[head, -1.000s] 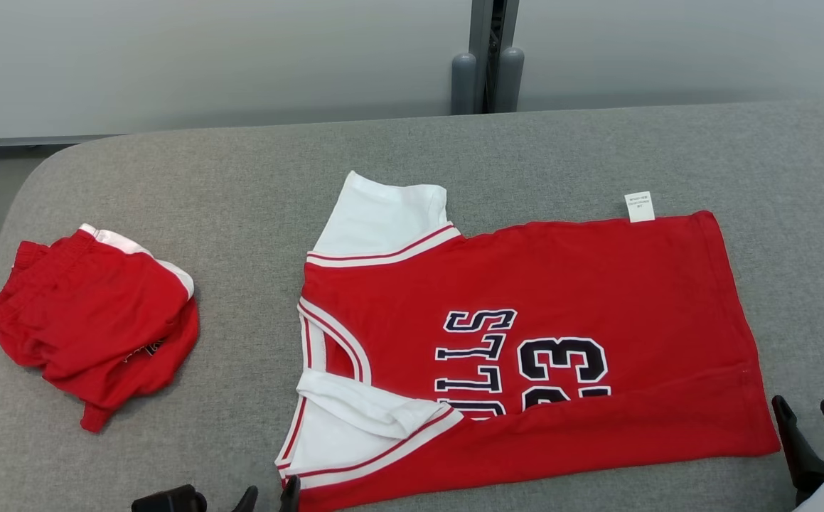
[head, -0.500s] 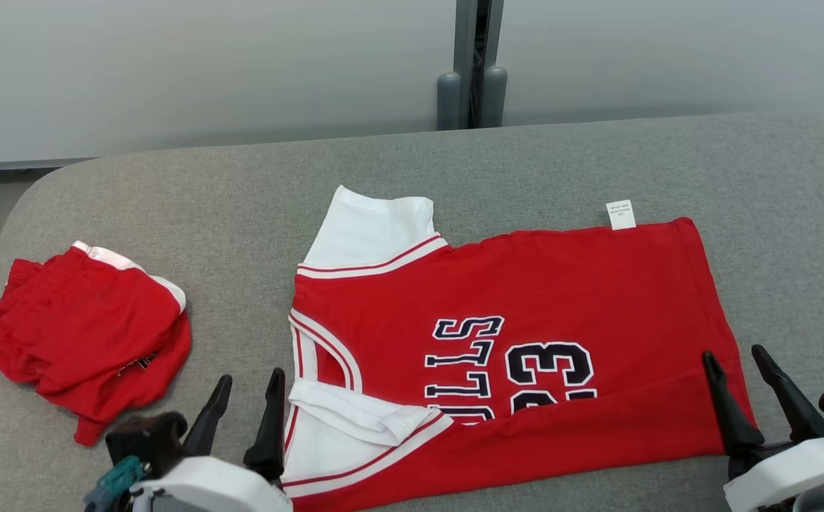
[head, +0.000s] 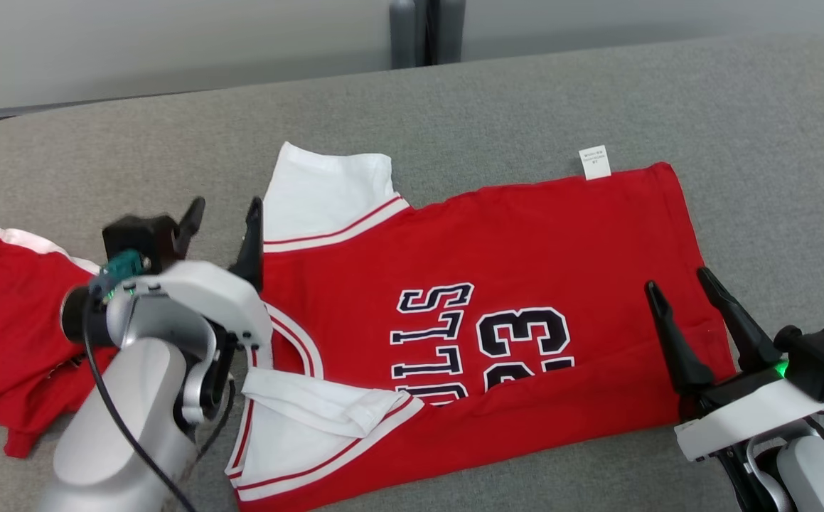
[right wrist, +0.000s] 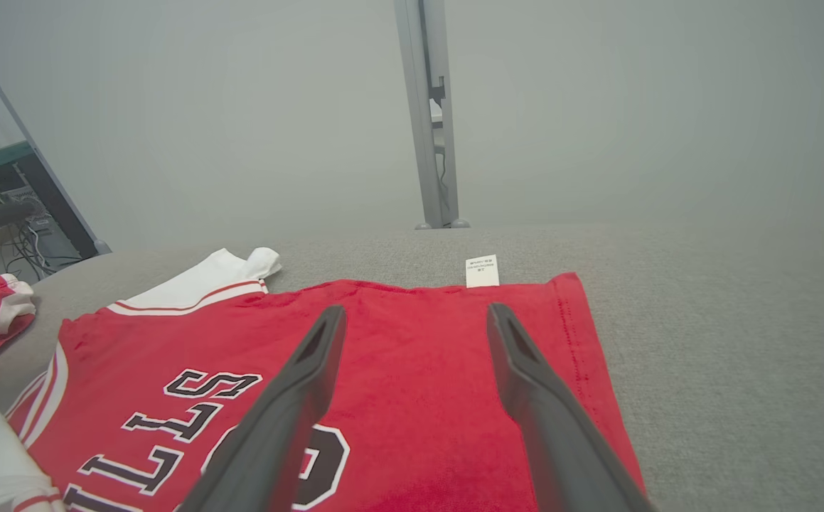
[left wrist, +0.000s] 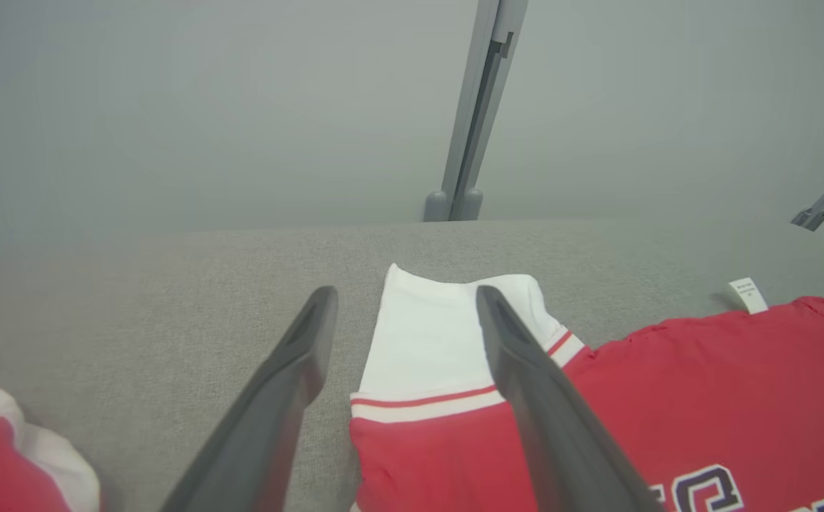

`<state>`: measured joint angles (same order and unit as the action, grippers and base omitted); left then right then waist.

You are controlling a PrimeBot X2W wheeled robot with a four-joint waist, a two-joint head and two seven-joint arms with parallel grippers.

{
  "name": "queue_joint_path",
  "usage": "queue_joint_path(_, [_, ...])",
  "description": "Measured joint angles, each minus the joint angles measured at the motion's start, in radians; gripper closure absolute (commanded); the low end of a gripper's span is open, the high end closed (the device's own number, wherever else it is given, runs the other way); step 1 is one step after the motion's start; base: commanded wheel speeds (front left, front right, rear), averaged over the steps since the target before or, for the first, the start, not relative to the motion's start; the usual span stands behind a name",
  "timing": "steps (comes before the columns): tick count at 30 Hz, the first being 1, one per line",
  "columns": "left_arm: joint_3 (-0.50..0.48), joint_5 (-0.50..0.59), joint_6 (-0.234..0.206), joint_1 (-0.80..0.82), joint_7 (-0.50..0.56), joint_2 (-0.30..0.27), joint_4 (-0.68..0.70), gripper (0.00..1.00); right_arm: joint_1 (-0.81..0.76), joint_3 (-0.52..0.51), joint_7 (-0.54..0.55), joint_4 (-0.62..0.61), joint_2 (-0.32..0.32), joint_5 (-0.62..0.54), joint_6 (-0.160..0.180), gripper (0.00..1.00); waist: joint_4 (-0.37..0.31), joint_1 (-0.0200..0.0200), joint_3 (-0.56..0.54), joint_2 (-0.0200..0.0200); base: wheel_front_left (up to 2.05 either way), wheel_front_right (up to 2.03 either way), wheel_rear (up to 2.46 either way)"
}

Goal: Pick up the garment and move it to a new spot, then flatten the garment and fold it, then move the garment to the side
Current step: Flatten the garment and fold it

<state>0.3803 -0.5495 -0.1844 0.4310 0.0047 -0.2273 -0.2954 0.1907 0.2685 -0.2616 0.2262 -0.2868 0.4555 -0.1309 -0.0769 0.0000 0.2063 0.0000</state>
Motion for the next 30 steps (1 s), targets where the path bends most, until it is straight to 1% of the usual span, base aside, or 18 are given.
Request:
queue_joint_path(6, [0.020, 0.040, 0.015, 0.229, 0.049, 0.001, -0.204, 0.00, 0.048, 0.018, 0.000, -0.042, 0.009, 0.000, 0.000, 0.00, -0.041, 0.0000, 0.087, 0.0000, 0.00, 0.00, 0.00])
queue_joint_path(8, [0.021, 0.040, 0.025, 0.290, 0.056, 0.011, -0.269, 0.00, 0.055, 0.014, 0.000, -0.048, 0.009, -0.004, 0.000, 0.00, -0.056, 0.0000, 0.114, 0.0000, 0.00, 0.00, 0.00])
queue_joint_path(12, [0.027, 0.048, 0.034, 0.397, 0.085, 0.014, -0.396, 0.00, 0.074, 0.009, 0.000, -0.059, 0.011, -0.008, 0.000, 0.00, -0.089, 0.0000, 0.162, 0.0000, 0.00, 0.00, 0.00])
queue_joint_path(16, [0.032, 0.057, 0.033, 0.477, 0.118, 0.011, -0.512, 0.00, 0.087, 0.003, 0.000, -0.069, 0.016, -0.009, 0.000, 0.00, -0.120, 0.0000, 0.205, 0.0000, 0.00, 0.00, 0.00])
queue_joint_path(20, [0.046, 0.060, 0.051, 0.549, 0.161, 0.007, -0.597, 0.00, 0.087, 0.001, 0.000, -0.067, 0.019, -0.010, 0.000, 0.00, -0.144, 0.0000, 0.239, 0.0000, 0.00, 0.00, 0.00])
queue_joint_path(23, [0.072, 0.086, 0.051, 0.603, 0.197, 0.005, -0.647, 0.00, 0.087, 0.004, 0.000, -0.065, 0.024, -0.012, 0.000, 0.00, -0.156, 0.0000, 0.255, 0.0000, 0.00, 0.00, 0.00])
queue_joint_path(30, [0.091, 0.090, 0.042, 0.671, 0.305, 0.011, -0.742, 0.00, 0.089, 0.028, 0.000, -0.057, 0.026, -0.014, 0.000, 0.00, -0.177, 0.0000, 0.261, 0.0000, 0.00, 0.00, 0.00])
